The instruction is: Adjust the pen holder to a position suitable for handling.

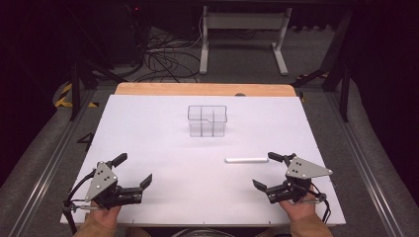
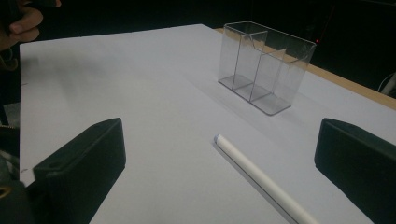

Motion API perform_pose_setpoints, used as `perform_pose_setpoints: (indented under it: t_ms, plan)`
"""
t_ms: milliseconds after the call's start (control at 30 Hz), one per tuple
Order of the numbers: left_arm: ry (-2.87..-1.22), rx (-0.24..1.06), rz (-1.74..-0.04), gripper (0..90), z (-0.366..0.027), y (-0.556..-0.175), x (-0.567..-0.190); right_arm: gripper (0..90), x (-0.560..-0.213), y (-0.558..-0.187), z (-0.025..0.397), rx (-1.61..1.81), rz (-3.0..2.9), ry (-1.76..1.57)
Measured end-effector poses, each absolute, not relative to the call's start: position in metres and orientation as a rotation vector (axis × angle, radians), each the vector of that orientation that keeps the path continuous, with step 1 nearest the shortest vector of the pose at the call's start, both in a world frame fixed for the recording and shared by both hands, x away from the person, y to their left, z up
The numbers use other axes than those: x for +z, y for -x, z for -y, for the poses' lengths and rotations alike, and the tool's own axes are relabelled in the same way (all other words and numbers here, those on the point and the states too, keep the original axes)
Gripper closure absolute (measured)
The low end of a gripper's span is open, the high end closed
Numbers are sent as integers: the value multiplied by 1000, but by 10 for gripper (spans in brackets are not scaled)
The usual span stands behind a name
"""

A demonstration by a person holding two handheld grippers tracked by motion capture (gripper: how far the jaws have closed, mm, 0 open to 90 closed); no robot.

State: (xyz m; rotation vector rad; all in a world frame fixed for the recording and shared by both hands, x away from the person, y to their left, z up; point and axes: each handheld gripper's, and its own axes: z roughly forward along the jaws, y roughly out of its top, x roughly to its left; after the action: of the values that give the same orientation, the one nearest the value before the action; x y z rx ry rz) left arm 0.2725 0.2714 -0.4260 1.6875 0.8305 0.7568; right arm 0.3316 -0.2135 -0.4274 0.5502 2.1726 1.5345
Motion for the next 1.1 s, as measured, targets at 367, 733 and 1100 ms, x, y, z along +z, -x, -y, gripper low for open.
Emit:
perform_pose_setpoints:
  t_ms: [367,733,1100]
  plan:
    - [-1681,753,-838,15,-271,-273,-426,24,-414,-343,204,1535,-2194,-552]
    - [-1685,752,-838,16,-271,-273,-427,23,-400,-359,190,1517,-2220,-529]
    - [-1686,752,-840,16,-272,-273,-427,26,-389,-368,178,1498,-2223,-487]
